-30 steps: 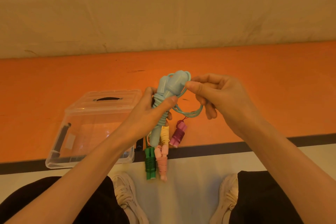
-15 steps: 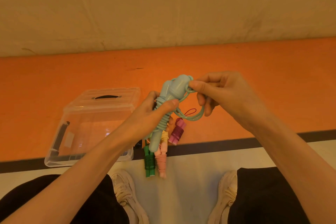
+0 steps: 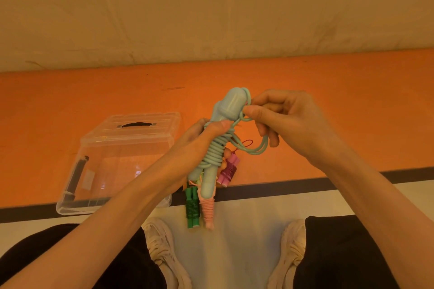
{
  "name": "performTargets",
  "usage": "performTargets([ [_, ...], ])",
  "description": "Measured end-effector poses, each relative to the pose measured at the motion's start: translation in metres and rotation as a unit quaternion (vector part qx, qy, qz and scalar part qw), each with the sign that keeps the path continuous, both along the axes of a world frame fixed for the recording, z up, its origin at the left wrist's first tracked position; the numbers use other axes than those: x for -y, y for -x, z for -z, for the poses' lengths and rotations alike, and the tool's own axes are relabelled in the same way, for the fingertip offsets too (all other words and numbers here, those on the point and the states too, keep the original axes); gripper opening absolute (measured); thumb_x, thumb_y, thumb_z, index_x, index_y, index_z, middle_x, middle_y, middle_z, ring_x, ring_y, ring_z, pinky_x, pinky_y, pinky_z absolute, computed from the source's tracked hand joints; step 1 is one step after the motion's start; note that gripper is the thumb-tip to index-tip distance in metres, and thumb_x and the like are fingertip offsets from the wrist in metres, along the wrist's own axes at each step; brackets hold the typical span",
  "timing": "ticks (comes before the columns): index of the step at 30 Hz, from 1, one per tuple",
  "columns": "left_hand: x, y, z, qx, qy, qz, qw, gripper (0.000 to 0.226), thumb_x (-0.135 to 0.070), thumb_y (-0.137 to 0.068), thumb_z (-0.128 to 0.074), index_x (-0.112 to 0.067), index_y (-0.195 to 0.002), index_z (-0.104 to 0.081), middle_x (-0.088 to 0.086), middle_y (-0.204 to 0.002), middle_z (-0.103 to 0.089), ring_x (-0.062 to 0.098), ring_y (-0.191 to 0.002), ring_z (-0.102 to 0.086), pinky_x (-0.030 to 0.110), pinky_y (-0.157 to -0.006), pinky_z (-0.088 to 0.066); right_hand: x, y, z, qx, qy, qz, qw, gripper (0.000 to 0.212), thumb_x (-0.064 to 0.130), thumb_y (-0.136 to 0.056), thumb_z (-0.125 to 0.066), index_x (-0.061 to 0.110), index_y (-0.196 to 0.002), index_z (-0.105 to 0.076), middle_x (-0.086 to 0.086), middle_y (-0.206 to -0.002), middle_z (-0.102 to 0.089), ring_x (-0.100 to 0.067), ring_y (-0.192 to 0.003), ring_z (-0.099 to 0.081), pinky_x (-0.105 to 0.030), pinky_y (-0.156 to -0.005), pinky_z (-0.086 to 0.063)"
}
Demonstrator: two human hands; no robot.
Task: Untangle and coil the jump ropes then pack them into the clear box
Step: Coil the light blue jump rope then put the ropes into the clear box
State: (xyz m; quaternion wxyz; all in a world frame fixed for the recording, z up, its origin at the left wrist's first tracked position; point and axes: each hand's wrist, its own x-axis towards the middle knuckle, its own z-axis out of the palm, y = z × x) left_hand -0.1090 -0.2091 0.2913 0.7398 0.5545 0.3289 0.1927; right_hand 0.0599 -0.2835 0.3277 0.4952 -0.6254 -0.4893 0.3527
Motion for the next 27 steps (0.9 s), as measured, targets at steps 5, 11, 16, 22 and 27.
performTargets([
  [5, 0.003, -0.003, -0.003, -0.002, -0.114, -0.019, 0.993, 0.053, -0.038, -0.081, -0.071, -0.005, -0.110, -0.043, 0.002, -0.069, -0.059, 0.013, -0.058, -0.056, 0.027, -0.055, -0.047, -0.003, 0.007, 0.009, 0.087, -0.008, 0.067, 0.994, 0.017, 0.010, -0.091, -0.059, 0.001, -0.077, -0.058, 0.001, -0.045, -0.052, -0.009, -0.032, -0.040, -0.021, -0.038, -0.032],
  [11, 0.006, 0.004, -0.003, 0.003, -0.318, -0.025, 0.948, 0.045, -0.036, -0.077, -0.068, -0.016, -0.103, -0.036, 0.001, -0.090, -0.051, 0.004, -0.070, -0.052, 0.017, -0.059, -0.045, -0.001, 0.005, 0.005, -0.150, 0.029, -0.053, 0.987, 0.020, 0.018, -0.100, -0.044, 0.009, -0.087, -0.056, 0.000, -0.051, -0.048, -0.014, -0.037, -0.037, -0.024, -0.040, -0.033],
  [16, 0.002, 0.009, -0.006, 0.020, -0.390, -0.013, 0.921, 0.045, -0.031, -0.077, -0.068, -0.022, -0.104, -0.034, -0.006, -0.090, -0.051, 0.005, -0.072, -0.054, 0.015, -0.059, -0.044, 0.010, -0.013, -0.005, -0.288, 0.078, -0.227, 0.927, 0.013, 0.018, -0.095, -0.044, 0.010, -0.104, -0.048, -0.015, -0.075, -0.066, -0.029, -0.064, -0.070, -0.035, -0.063, -0.059],
  [22, 0.002, 0.013, -0.002, 0.022, -0.381, 0.021, 0.924, 0.043, -0.031, -0.074, -0.066, -0.018, -0.100, -0.034, -0.018, -0.081, -0.045, 0.000, -0.065, -0.045, 0.011, -0.057, -0.036, 0.016, -0.004, -0.007, -0.113, 0.043, -0.185, 0.975, 0.009, 0.019, -0.094, -0.046, 0.012, -0.099, -0.048, -0.006, -0.068, -0.069, -0.025, -0.043, -0.063, -0.029, -0.045, -0.051],
  [27, -0.003, 0.016, 0.001, -0.010, -0.456, 0.036, 0.889, 0.050, -0.036, -0.072, -0.069, -0.036, -0.102, -0.030, -0.018, -0.090, -0.045, 0.004, -0.074, -0.051, 0.017, -0.058, -0.041, 0.019, -0.006, -0.006, -0.057, 0.038, -0.188, 0.980, 0.017, 0.004, -0.102, -0.037, 0.014, -0.108, -0.048, -0.017, -0.073, -0.068, -0.029, -0.046, -0.065, -0.032, -0.047, -0.053],
])
